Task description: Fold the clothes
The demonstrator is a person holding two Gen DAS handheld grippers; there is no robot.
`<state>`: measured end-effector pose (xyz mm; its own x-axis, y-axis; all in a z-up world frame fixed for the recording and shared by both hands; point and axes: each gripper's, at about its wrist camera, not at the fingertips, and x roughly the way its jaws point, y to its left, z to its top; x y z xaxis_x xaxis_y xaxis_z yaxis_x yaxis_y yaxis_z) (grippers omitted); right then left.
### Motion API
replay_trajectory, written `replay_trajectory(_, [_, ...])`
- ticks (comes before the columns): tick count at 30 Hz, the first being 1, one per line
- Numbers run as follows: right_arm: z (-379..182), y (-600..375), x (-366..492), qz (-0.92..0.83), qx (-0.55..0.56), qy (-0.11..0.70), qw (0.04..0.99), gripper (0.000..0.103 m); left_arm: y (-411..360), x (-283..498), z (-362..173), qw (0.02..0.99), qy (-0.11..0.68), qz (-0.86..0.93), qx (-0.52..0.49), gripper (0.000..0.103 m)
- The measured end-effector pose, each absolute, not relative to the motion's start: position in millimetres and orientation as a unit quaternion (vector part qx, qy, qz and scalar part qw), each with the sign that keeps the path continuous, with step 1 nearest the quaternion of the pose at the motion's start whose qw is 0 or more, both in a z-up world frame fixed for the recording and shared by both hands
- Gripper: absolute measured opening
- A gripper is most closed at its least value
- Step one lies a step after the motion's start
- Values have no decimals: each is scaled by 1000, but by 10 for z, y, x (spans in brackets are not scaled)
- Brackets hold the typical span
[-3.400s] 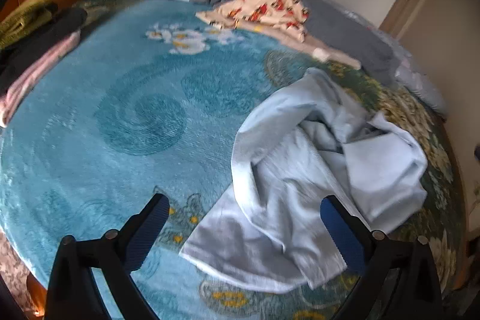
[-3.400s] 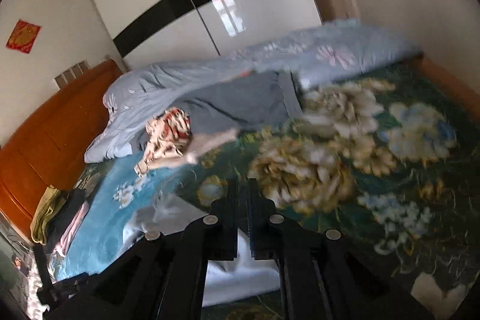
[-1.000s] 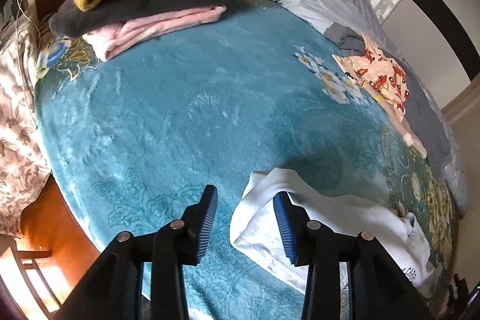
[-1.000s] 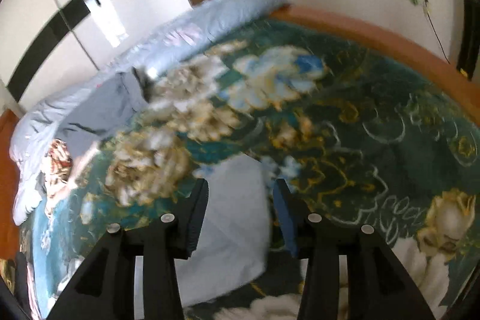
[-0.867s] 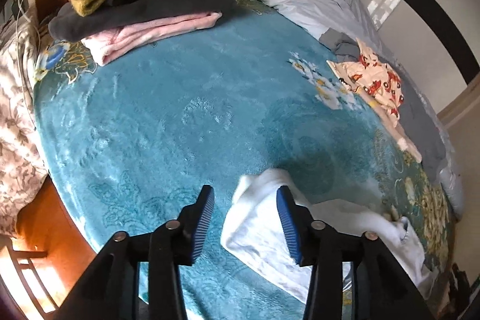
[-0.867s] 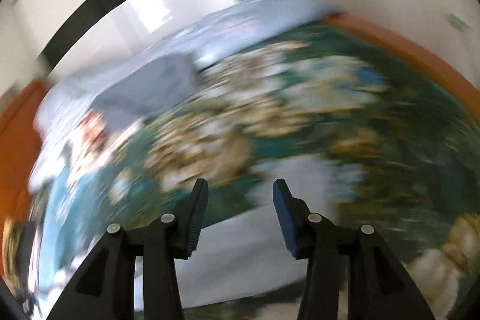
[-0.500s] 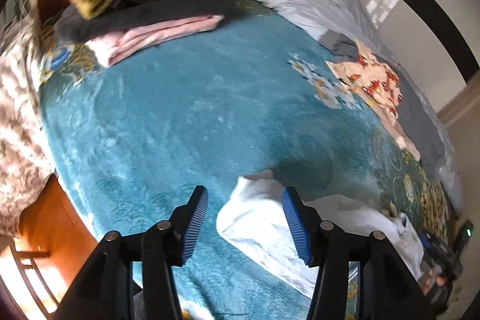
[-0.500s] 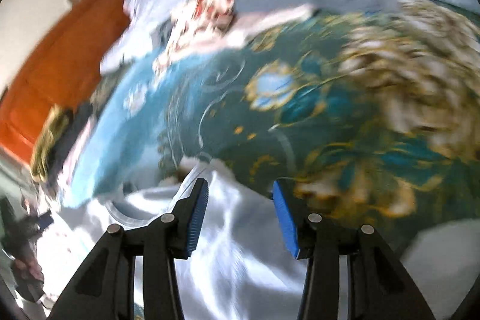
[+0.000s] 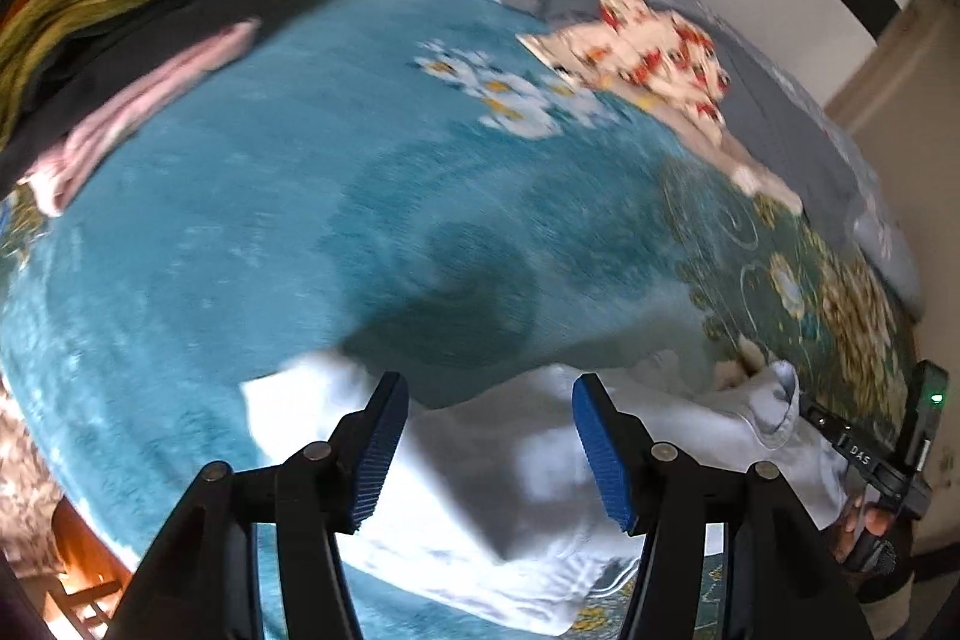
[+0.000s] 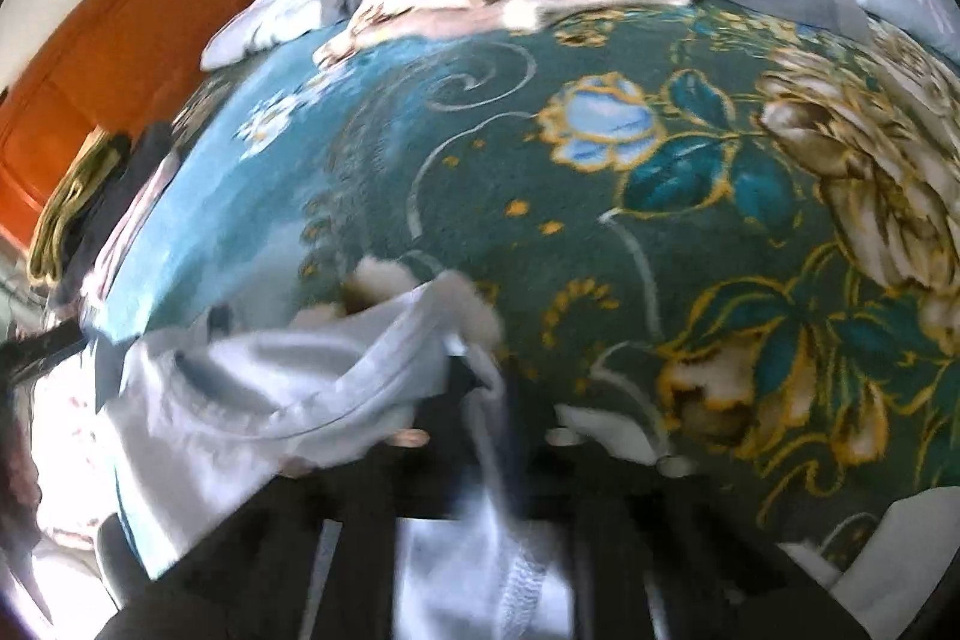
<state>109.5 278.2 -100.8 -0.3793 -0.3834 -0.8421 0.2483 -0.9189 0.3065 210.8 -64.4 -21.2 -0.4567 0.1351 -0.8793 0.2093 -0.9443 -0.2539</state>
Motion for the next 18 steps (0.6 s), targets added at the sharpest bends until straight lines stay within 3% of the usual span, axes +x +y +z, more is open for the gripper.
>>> replay_trajectory(8, [-289,2911,1648,-878,422,-60,218,5,-624,2037,-265,7,143,-838,527,63])
replay_trajectory(13, [-476,3016,1839,-861,464,-37,206,5,-544,1871,-472,-9,112,-827,550,63])
replay_trajectory(18, [-656,3116,1858,-847,489,-73,196,5,-356,1667,-635,-31,46,-819,571,63])
